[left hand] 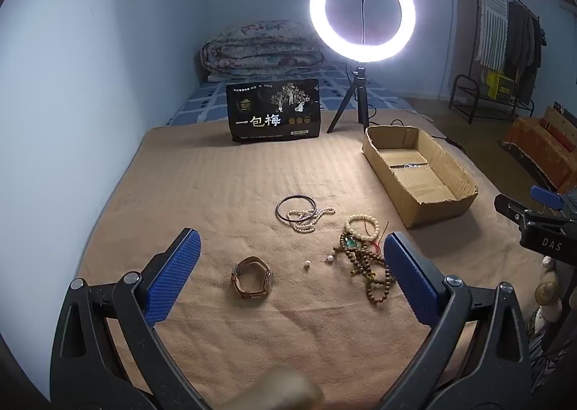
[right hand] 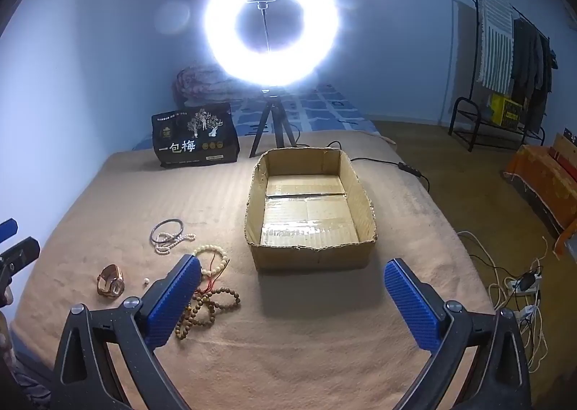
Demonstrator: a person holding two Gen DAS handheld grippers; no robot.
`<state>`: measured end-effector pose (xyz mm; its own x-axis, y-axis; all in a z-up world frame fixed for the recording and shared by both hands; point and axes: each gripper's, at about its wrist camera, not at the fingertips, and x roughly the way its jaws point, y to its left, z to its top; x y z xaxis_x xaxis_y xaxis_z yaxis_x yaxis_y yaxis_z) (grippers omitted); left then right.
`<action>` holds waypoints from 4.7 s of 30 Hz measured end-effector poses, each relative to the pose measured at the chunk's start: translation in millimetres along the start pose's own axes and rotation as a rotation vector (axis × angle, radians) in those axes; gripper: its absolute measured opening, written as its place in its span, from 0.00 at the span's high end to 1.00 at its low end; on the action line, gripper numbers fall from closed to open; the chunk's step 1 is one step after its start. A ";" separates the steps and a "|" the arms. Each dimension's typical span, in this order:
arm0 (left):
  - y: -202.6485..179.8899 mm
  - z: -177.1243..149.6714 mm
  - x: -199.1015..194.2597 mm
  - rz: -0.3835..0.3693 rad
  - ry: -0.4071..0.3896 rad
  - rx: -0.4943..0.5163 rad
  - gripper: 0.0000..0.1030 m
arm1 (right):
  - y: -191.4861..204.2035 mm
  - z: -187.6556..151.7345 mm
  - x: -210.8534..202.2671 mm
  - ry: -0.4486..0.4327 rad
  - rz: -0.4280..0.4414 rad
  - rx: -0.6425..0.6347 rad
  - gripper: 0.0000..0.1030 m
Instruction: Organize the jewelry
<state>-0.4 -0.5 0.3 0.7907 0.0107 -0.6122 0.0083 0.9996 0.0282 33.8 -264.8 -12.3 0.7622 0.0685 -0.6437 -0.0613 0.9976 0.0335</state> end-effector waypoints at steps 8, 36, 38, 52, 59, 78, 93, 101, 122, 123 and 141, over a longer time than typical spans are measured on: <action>-0.8 8.2 -6.6 -0.011 -0.003 -0.014 0.00 | 11.5 -0.3 -5.0 -0.024 -0.021 -0.057 0.00; -0.6 7.7 -6.1 -0.016 -0.016 -0.016 0.00 | 11.4 -0.8 -2.6 -0.008 0.002 -0.058 0.00; -1.2 8.0 -6.2 -0.015 -0.016 -0.016 0.00 | 11.5 -0.9 -2.6 -0.008 0.003 -0.057 0.00; 3.3 3.0 9.0 -0.018 0.021 -0.030 0.00 | 17.0 -3.1 5.1 0.008 0.024 -0.071 0.00; 8.1 0.6 20.1 -0.011 0.049 -0.045 0.00 | 19.0 -0.6 15.2 0.026 0.037 -0.062 0.00; 13.9 2.1 33.2 0.003 0.075 -0.063 0.00 | 36.5 0.6 26.5 -0.002 0.053 -0.136 0.00; 18.1 3.2 40.4 0.006 0.099 -0.071 0.00 | 26.7 -2.4 22.3 0.041 0.068 -0.132 0.01; 41.0 11.2 71.2 -0.026 0.207 -0.095 0.15 | 39.1 -6.0 52.8 0.146 0.172 -0.192 0.05; 61.3 -53.4 156.8 -0.051 0.541 -0.181 0.52 | 102.2 -28.6 136.0 0.400 0.343 -0.371 0.12; 59.7 -52.2 156.9 -0.056 0.540 -0.175 0.57 | 102.8 -29.4 138.2 0.405 0.343 -0.373 0.12; 49.0 -57.8 208.2 -0.094 0.639 -0.160 0.83 | 117.8 -47.7 181.9 0.527 0.352 -0.400 0.30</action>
<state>129.2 52.3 -171.5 0.2722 -0.1119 -0.9557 -0.0709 0.9882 -0.1359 134.5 -135.5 -161.9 0.2510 0.2667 -0.9305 -0.5507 0.8299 0.0893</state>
